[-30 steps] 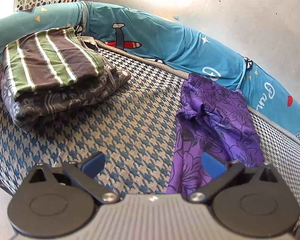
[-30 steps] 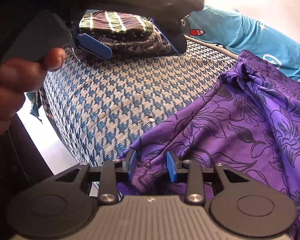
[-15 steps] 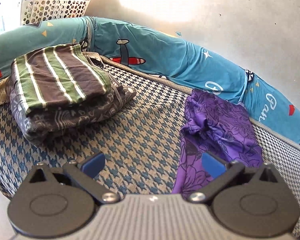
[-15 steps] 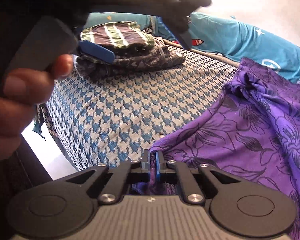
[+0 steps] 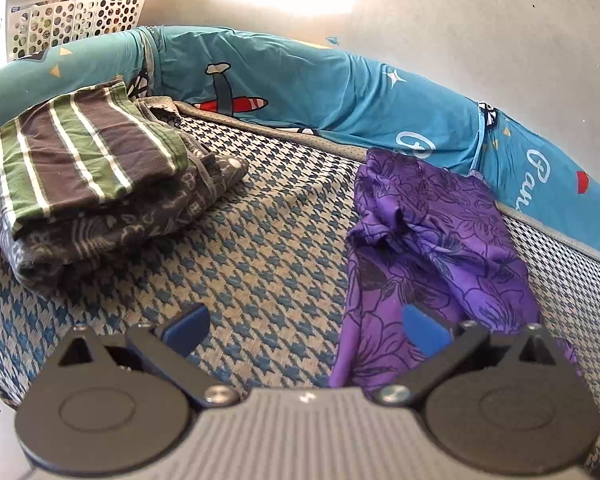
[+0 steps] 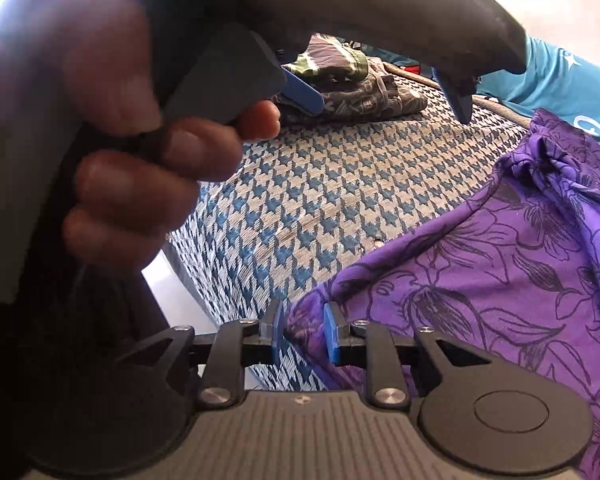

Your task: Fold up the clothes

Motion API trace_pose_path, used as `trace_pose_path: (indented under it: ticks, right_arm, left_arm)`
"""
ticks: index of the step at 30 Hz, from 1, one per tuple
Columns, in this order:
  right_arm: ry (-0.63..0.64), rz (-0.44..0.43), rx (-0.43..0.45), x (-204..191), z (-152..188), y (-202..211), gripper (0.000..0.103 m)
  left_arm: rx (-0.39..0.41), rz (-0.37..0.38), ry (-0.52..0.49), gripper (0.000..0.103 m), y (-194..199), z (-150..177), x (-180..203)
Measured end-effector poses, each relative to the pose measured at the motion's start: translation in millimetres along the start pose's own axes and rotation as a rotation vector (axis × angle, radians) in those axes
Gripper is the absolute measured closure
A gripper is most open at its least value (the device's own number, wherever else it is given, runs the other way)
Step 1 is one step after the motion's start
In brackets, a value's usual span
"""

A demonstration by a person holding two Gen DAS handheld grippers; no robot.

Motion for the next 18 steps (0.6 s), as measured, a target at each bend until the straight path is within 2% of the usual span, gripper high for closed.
trace_pose_path:
  ticks: [3, 10, 14, 18]
  right_arm:
    - [-0.040, 0.025, -0.003, 10.8, 13.4, 22.6, 0.081]
    - [-0.157, 0.128, 0.052, 52.3, 35.7, 78.4, 0.079]
    - [-0.201, 0.223, 0.081, 75.4, 51.9, 99.2, 0.074]
    - [-0.284, 0.321, 0.042, 101.0, 69.8, 105.3, 0.074]
  left_arm:
    - [-0.021, 0.010, -0.025, 0.000, -6.0, 4.0, 9.0]
    - [-0.095, 0.051, -0.102, 0.000, -25.1, 21.7, 36.3]
    - [-0.135, 0.066, -0.161, 0.000, -36.1, 35.1, 54.8]
    - [-0.166, 0.070, -0.231, 0.000, -44.7, 46.9, 72.9]
Point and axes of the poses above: each gripper's, at about its wrist camera, not at the fingertips, and y roughly against the way its jaws point, x to its right, z to its underside, the point moved 1 cm from there along -y, roughly the way its jaws point, and after that the axes turned 7 degrees about y, right-handed, at the moved point
